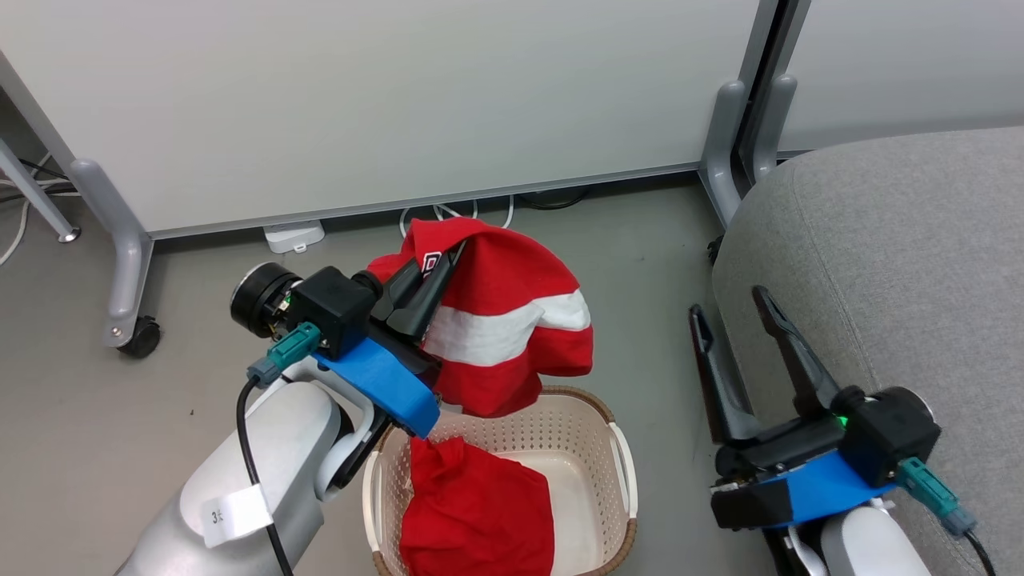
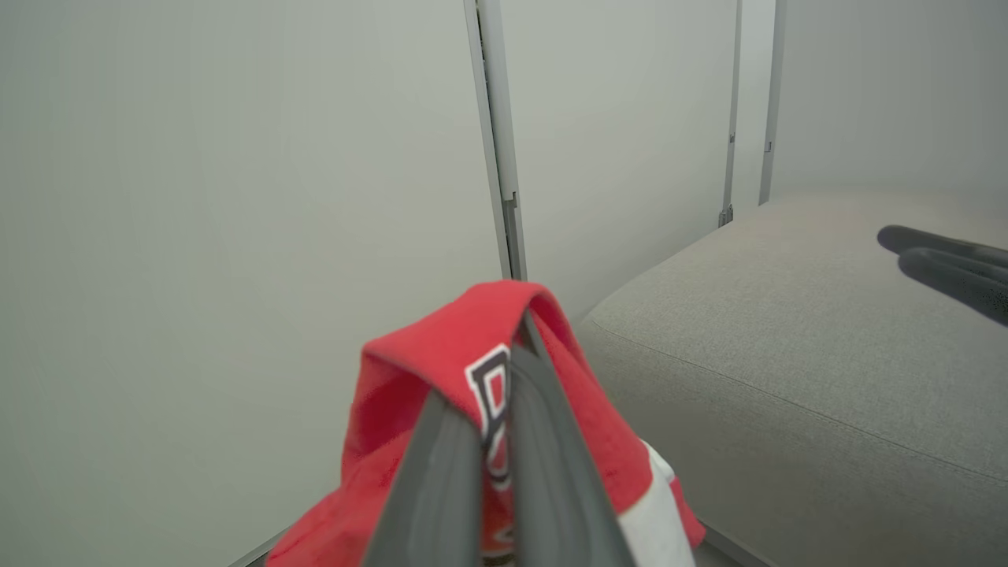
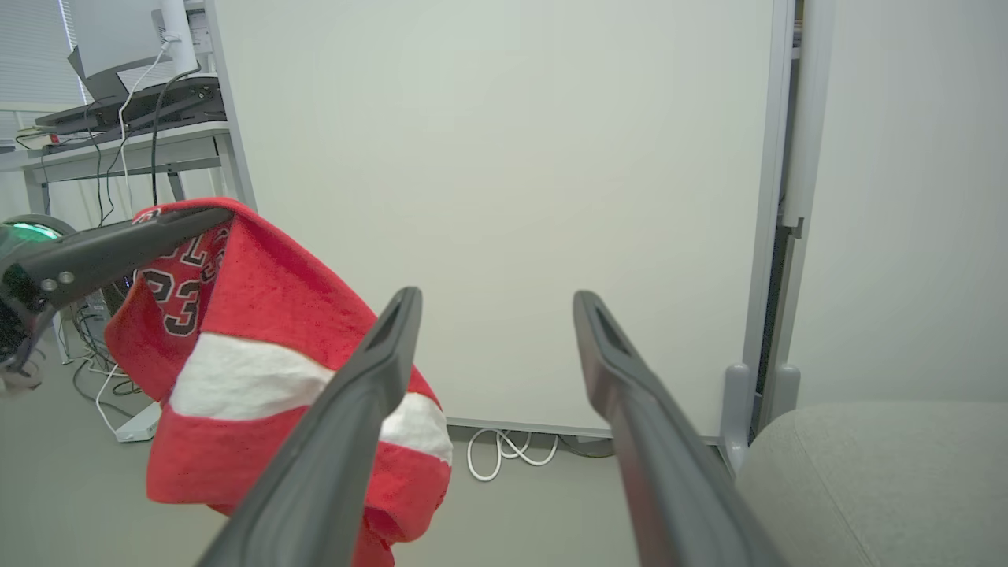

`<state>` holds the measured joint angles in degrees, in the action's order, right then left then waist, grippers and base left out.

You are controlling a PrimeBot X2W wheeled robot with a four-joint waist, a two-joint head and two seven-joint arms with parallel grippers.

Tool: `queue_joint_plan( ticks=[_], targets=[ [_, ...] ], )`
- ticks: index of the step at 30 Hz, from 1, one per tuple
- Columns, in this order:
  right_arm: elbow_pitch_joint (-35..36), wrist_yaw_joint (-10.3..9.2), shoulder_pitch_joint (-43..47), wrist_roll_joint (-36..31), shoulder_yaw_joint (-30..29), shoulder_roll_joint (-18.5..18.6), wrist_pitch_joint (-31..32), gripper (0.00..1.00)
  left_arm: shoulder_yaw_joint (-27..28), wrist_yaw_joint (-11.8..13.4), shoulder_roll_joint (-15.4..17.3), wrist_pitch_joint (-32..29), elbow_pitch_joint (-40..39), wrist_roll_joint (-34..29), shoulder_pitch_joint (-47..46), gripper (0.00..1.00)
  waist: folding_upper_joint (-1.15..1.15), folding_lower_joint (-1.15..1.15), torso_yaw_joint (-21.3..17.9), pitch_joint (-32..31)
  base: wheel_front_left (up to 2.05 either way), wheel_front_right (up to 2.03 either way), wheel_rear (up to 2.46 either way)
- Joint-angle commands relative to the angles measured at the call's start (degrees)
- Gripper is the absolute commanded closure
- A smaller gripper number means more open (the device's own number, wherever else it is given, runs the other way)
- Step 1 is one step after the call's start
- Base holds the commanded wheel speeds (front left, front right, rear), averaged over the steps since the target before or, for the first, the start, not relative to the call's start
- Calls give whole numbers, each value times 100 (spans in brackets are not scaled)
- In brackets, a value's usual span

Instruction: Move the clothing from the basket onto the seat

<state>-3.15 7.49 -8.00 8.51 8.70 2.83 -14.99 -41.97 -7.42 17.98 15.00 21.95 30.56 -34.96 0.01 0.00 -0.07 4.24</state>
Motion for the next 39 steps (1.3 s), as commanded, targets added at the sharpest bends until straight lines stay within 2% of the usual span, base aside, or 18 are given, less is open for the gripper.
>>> queue_joint_plan(
  ticks=[1,8,14,34,35,36,39],
  targets=[
    [33,0,-118,-48,109,10,-30,0,-15,-8,11,27,20,-41,-47,100,-1,0,-2,8,0,0,0],
    [2,0,-690,-85,827,11,-30,0,-81,-9,-81,27,64,-89,-202,100,-1,0,31,72,0,0,0],
    [-308,0,-1216,-73,1262,11,-28,0,-172,-9,-170,27,60,-114,-328,100,-1,0,120,162,0,0,0],
    [-2608,0,-2692,43,1791,11,-26,0,-691,-9,-583,27,-95,-172,-853,100,-1,0,588,654,0,0,0],
    [-2720,0,-2750,98,1810,12,-28,63,-712,-9,-599,27,-100,-163,-864,100,-1,0,597,656,0,0,0],
    [-2827,0,-2835,128,1853,11,-28,100,-731,-9,-613,27,-104,-150,-873,100,-1,0,608,656,0,0,0],
    [-2975,0,-2972,242,1932,11,-28,100,-779,-9,-625,27,-89,-118,-886,100,-1,0,622,644,0,0,0]
  ],
)
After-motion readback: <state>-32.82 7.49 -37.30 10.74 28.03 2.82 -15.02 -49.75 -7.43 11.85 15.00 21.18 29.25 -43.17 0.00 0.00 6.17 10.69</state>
